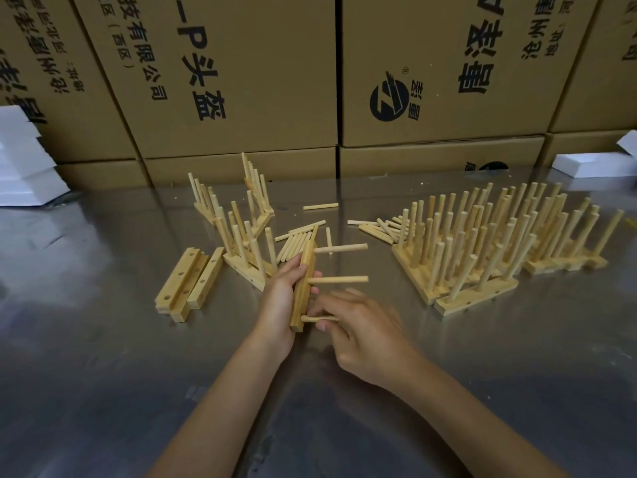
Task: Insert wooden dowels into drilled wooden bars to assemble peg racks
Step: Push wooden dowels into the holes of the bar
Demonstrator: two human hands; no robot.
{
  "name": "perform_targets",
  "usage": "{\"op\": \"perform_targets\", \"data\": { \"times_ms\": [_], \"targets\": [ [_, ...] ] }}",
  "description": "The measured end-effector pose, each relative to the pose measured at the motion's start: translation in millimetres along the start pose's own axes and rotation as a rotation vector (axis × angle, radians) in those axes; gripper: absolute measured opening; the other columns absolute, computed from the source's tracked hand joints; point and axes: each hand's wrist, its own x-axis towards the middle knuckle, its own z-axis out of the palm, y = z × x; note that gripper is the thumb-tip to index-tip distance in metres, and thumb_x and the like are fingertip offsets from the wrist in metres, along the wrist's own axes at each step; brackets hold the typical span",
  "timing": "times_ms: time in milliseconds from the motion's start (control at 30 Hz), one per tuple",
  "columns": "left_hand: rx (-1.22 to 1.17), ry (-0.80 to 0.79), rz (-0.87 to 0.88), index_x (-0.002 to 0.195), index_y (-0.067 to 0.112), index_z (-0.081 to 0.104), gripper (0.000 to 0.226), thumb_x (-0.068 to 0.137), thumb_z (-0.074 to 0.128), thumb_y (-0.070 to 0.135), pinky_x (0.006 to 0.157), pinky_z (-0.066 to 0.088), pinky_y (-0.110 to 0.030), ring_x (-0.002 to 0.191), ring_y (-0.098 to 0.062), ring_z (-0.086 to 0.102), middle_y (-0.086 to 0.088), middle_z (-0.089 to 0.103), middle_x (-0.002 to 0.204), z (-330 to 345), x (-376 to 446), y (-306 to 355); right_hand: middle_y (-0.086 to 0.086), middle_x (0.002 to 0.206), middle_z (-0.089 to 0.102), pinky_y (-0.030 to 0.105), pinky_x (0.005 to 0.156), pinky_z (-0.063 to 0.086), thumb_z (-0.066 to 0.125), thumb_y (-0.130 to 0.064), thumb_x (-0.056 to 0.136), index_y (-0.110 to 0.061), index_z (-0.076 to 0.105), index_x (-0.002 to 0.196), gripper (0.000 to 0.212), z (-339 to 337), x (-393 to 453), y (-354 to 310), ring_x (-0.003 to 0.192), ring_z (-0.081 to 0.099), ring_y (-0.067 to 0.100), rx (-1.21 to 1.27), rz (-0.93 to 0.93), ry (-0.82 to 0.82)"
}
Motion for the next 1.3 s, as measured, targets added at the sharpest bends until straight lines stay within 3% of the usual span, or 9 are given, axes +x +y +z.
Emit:
{"op": "perform_targets", "data": {
  "times_ms": [267,400,533,633,733,800,867,1033,1300],
  "targets": [
    [0.04,0.036,0.045,0.138,0.015,0.058,0.036,0.103,0.048,0.013,0.069,0.049,-0.029,0.072,-0.018,0.056,-0.011,0.067,0.098,9.8,-6.3,-4.0,-0.019,0.091,0.059,0.029,0.064,0.045,0.056,-0.018,0.092,-0.03,0.06,0.095,0.013,-4.6,0.9,-1.4,0.087,0.052,0.004,-0.02,-0.033,-0.014],
    [0.091,0.022,0.083,0.137,0.022,0.059,0.035,0.105,0.046,0.017,0.055,0.049,-0.021,0.07,-0.014,0.056,-0.007,0.067,0.099,13.8,-12.1,-5.0,-0.015,0.076,0.063,0.026,0.059,0.044,0.061,-0.012,0.092,-0.023,0.06,0.092,0.011,-6.7,3.0,0.0,0.068,0.056,0.004,0.182,0.061,-0.041],
    [0.113,0.014,0.108,0.131,0.029,0.062,0.032,0.104,0.048,0.018,0.074,0.054,-0.028,0.086,-0.019,0.064,-0.004,0.069,0.095,15.8,-14.1,-5.9,-0.013,0.064,0.061,0.022,0.061,0.041,0.063,-0.013,0.092,-0.019,0.057,0.095,0.008,-7.7,4.6,2.7,0.062,0.054,0.004,0.351,0.202,-0.087],
    [0.134,-0.009,0.121,0.12,0.036,0.066,0.029,0.103,0.049,0.018,0.068,0.056,-0.025,0.082,-0.015,0.066,-0.003,0.069,0.092,16.8,-15.5,-7.0,-0.006,0.058,0.06,0.028,0.063,0.045,0.061,-0.011,0.093,-0.017,0.057,0.092,0.008,-8.6,5.3,5.4,0.058,0.055,0.01,0.547,0.336,-0.136],
    [0.169,-0.023,0.131,0.112,0.04,0.068,0.03,0.103,0.049,0.018,0.067,0.057,-0.021,0.076,-0.01,0.068,0.001,0.071,0.087,16.6,-16.2,-9.1,-0.006,0.053,0.061,0.018,0.056,0.043,0.06,-0.01,0.094,-0.016,0.06,0.087,0.009,-9.3,6.8,6.5,0.05,0.054,0.003,0.633,0.407,-0.174],
    [0.2,-0.032,0.135,0.114,0.04,0.068,0.031,0.103,0.049,0.018,0.071,0.056,-0.021,0.076,-0.009,0.067,0.003,0.071,0.086,15.4,-16.3,-8.4,-0.003,0.053,0.063,0.011,0.042,0.037,0.061,-0.01,0.094,-0.013,0.063,0.085,0.009,-8.7,7.3,5.0,0.04,0.05,0.0,0.71,0.473,-0.166],
    [0.21,-0.032,0.143,0.117,0.038,0.067,0.03,0.103,0.049,0.018,0.074,0.054,-0.026,0.08,-0.012,0.065,0.001,0.072,0.089,13.0,-15.4,-4.0,0.002,0.058,0.066,0.015,0.032,0.031,0.063,-0.011,0.094,-0.009,0.064,0.088,0.007,-7.5,7.3,2.5,0.033,0.041,0.004,0.837,0.542,-0.151],
    [0.054,-0.019,0.109,0.137,0.02,0.059,0.036,0.103,0.047,0.014,0.067,0.047,-0.027,0.071,-0.011,0.058,-0.003,0.07,0.089,5.7,-9.0,5.9,0.014,0.088,0.076,0.021,0.04,0.043,0.071,-0.02,0.09,-0.002,0.067,0.102,0.022,-15.1,9.4,1.0,0.044,0.049,0.011,1.104,0.624,-0.161],
    [-0.067,0.049,0.06,0.137,0.016,0.055,0.034,0.104,0.044,0.015,0.072,0.047,-0.031,0.075,-0.015,0.057,-0.005,0.066,0.093,5.5,-11.4,2.7,0.001,0.076,0.075,0.019,0.047,0.046,0.074,-0.02,0.088,-0.015,0.07,0.089,0.007,-15.4,10.8,5.4,0.053,0.06,0.007,0.775,0.454,-0.025]
  ]
}}
